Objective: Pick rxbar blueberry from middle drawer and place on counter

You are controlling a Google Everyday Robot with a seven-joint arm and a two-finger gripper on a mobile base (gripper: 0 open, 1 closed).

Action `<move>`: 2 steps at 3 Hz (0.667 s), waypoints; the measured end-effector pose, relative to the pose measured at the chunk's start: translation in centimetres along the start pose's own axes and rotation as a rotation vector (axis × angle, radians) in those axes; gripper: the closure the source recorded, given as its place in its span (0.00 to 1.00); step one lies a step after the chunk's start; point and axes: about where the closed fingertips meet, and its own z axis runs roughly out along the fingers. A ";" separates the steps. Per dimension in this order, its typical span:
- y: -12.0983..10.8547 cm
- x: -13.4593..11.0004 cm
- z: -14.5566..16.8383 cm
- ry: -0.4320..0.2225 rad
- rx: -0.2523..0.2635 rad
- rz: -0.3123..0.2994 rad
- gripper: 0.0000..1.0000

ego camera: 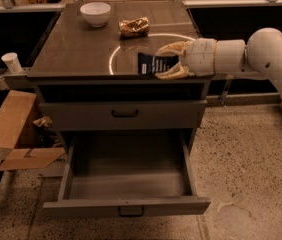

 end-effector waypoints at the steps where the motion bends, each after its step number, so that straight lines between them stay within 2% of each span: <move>1: -4.0 1.6 0.4 0.013 0.103 0.044 1.00; 2: -6.6 3.2 1.1 0.003 0.200 0.149 1.00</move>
Offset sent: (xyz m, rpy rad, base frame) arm 0.1071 -0.0288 0.0321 0.3207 0.1023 -0.2841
